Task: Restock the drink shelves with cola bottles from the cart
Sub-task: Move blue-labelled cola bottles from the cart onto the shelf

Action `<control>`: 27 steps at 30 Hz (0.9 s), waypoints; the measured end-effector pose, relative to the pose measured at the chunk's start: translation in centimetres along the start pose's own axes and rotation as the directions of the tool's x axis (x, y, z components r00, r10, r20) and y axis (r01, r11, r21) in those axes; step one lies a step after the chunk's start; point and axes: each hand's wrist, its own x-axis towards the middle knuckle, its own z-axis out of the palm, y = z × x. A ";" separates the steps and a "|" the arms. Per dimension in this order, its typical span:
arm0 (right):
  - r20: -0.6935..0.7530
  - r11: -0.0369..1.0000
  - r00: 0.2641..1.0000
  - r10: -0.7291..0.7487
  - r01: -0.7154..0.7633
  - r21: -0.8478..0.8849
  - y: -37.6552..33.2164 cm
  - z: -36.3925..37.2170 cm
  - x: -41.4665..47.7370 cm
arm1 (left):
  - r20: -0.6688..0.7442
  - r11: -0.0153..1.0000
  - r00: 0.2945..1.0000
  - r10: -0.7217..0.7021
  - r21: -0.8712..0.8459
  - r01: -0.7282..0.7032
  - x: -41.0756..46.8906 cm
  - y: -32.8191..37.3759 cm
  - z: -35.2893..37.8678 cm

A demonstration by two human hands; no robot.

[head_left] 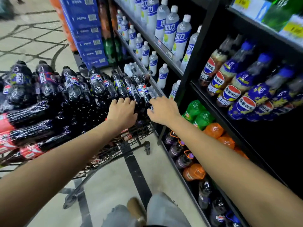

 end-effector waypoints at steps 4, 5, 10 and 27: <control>0.045 0.999 0.998 -0.037 0.036 0.010 1.1 1.3 4.4 | 0.048 0.999 0.998 -0.038 -0.014 0.038 3.2 -1.5 1.0; 0.062 0.999 0.997 -0.044 0.043 0.026 1.5 1.7 5.7 | 0.062 0.999 0.997 -0.047 -0.015 0.048 4.2 -1.8 1.4; 0.125 0.994 0.986 -0.106 0.102 0.031 3.6 4.0 12.2 | 0.132 0.993 0.985 -0.114 -0.015 0.117 9.4 -2.7 3.2; 0.354 0.896 0.923 0.152 -0.280 0.345 5.5 15.2 25.9 | 0.191 0.850 0.850 -0.491 -0.108 0.516 20.9 -7.4 10.7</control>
